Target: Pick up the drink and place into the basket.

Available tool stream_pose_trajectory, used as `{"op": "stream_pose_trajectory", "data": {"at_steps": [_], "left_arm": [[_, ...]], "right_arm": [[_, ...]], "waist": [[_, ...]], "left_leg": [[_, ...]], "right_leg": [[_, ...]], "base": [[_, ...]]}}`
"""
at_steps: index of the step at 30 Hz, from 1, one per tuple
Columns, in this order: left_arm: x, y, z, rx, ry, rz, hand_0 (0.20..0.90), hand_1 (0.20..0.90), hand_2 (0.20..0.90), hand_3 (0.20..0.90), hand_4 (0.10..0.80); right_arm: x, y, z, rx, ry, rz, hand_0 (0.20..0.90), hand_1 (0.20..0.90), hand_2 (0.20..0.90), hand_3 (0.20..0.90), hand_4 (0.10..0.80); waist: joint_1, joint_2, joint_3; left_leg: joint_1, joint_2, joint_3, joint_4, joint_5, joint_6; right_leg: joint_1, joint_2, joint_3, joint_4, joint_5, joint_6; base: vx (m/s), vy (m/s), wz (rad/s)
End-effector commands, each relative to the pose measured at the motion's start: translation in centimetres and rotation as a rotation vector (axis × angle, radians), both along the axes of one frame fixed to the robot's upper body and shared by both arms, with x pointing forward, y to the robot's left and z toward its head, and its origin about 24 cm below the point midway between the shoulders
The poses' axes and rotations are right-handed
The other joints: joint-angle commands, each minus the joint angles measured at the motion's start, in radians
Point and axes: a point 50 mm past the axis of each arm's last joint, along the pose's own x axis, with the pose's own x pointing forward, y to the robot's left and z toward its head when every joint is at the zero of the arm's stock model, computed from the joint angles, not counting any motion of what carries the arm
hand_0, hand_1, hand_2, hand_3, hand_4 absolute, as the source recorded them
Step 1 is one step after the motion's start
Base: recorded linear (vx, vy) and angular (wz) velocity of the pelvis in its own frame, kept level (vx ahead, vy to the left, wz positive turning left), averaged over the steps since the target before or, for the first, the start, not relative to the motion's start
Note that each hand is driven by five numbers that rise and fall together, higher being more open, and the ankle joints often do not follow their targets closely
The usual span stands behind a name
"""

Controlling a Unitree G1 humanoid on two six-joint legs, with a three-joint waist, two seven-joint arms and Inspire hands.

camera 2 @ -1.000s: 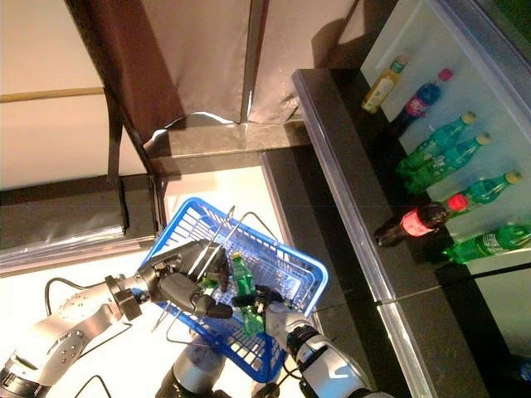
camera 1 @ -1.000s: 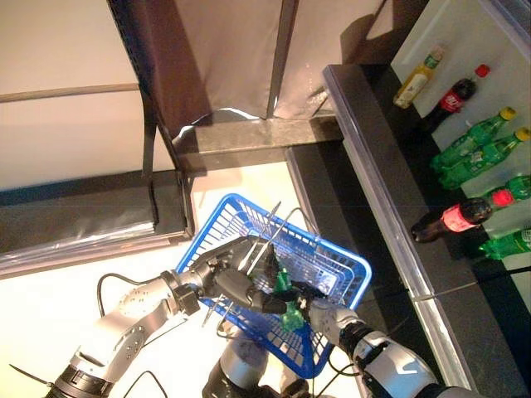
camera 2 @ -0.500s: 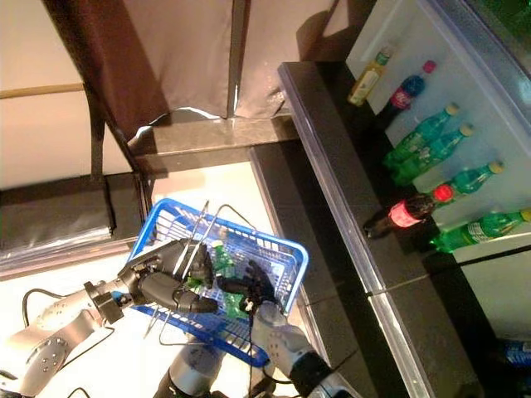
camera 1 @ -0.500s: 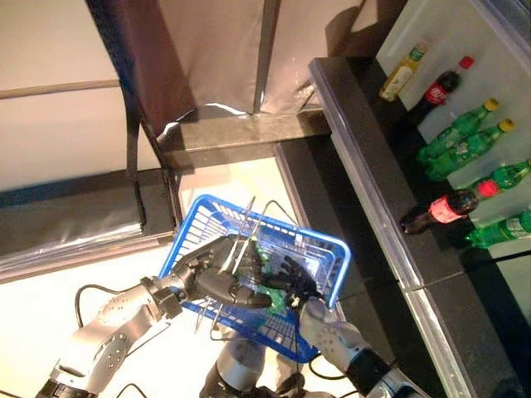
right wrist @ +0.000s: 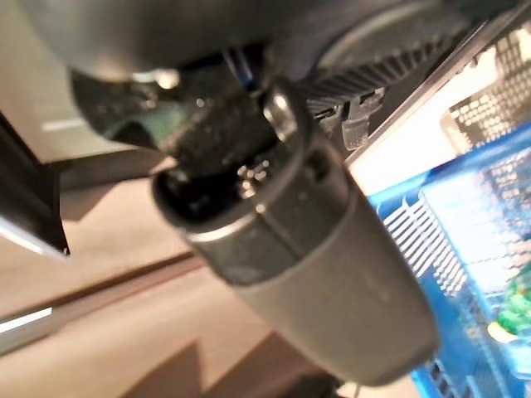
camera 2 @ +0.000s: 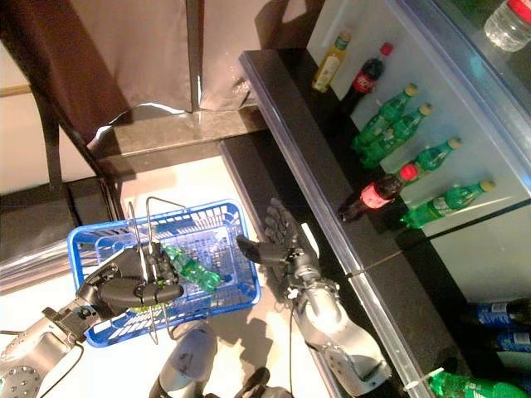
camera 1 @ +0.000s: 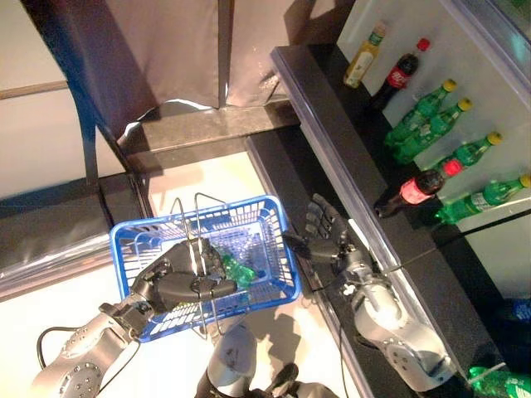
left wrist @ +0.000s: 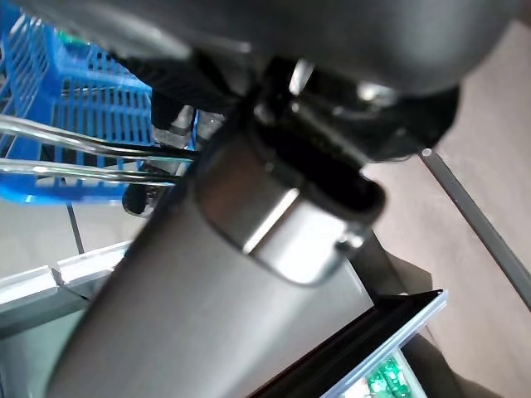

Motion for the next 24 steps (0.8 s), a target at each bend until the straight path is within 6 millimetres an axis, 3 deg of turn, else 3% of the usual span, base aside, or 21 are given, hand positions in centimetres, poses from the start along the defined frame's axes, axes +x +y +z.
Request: {"op": "stream_pose_trajectory", "data": {"at_steps": [1, 6, 11, 12, 14, 16, 17, 24], "left_arm": [[-0.1, -1.7, 10.3, -0.160, -0.679, -0.082, 0.300, 0.300, 0.300, 0.200, 0.100], [0.1, -0.2, 8.2, -0.011, -0.594, 0.034, 0.300, 0.300, 0.300, 0.200, 0.100], [-0.3, 1.4, 5.6, 0.088, -0.476, 0.156, 0.300, 0.300, 0.300, 0.200, 0.100], [-0.6, 1.9, 4.2, 0.061, -0.410, 0.195, 0.300, 0.300, 0.300, 0.200, 0.100], [-0.9, 2.1, 3.3, 0.096, -0.388, 0.222, 0.300, 0.300, 0.300, 0.200, 0.100], [-1.6, 2.8, 1.8, 0.336, -0.380, 0.303, 0.300, 0.300, 0.300, 0.200, 0.100], [-1.7, 3.0, 1.6, 0.366, -0.366, 0.315, 0.300, 0.300, 0.300, 0.200, 0.100], [-3.1, 4.8, -3.8, 0.412, -0.125, 0.557, 0.300, 0.300, 0.300, 0.200, 0.100]], "right_arm": [[-1.0, 1.4, 5.2, 0.184, -0.296, 0.248, 0.900, 0.900, 0.900, 0.900, 0.800], [-1.6, 2.0, 6.1, 0.305, -0.334, 0.380, 0.900, 0.900, 0.900, 0.900, 0.800], [-2.0, 1.9, 4.6, 0.355, -0.259, 0.433, 0.900, 0.900, 0.900, 0.900, 0.800], [-2.4, 1.8, 3.6, 0.360, -0.217, 0.447, 0.900, 0.900, 0.900, 0.900, 0.800], [-2.7, 1.7, 2.8, 0.362, -0.183, 0.457, 0.900, 0.900, 0.900, 0.900, 0.800], [-3.4, 0.7, 0.7, 0.360, -0.081, 0.463, 0.900, 0.900, 0.900, 0.900, 0.800], [-3.5, 0.5, 0.4, 0.362, -0.062, 0.461, 0.900, 0.900, 0.900, 0.900, 0.800], [-6.5, -1.8, -5.4, 0.342, 0.228, 0.464, 0.900, 0.900, 0.900, 0.900, 0.800]], "waist": [[-0.051, 0.036, -0.136], [-0.056, 0.051, -0.164], [-0.073, 0.065, -0.200], [-0.085, 0.070, -0.216], [-0.095, 0.072, -0.225], [-0.127, 0.078, -0.248], [-0.133, 0.079, -0.252], [-0.232, 0.084, -0.301]], "left_leg": [[-0.051, -0.031, 0.033, -0.067, 0.142, 0.068], [-0.029, -0.031, 0.041, -0.080, 0.147, 0.067], [0.001, -0.027, 0.055, -0.106, 0.154, 0.066], [0.012, -0.024, 0.061, -0.117, 0.156, 0.064], [0.020, -0.021, 0.067, -0.125, 0.156, 0.063], [0.039, -0.009, 0.089, -0.149, 0.161, 0.059], [0.042, -0.007, 0.094, -0.155, 0.163, 0.058], [0.076, 0.021, 0.178, -0.228, 0.175, 0.059]], "right_leg": [[0.090, 0.078, -0.036, 0.038, -0.013, -0.083], [0.107, 0.072, -0.039, 0.029, -0.014, -0.083], [0.119, 0.064, -0.034, 0.011, -0.011, -0.080], [0.122, 0.060, -0.029, -0.001, -0.007, -0.076], [0.122, 0.059, -0.025, -0.007, -0.006, -0.074], [0.123, 0.056, -0.007, -0.034, 0.006, -0.068], [0.123, 0.056, -0.003, -0.039, 0.009, -0.066], [0.108, 0.045, 0.072, -0.133, 0.056, -0.046]], "base": [[0.023, 0.030, -0.04], [0.042, 0.054, -0.09], [0.025, 0.081, -0.04], [-0.005, 0.074, -0.06], [-0.028, 0.057, -0.09], [-0.077, 0.059, -0.13], [-0.070, 0.047, -0.13], [-0.107, 0.037, -0.30]]}}
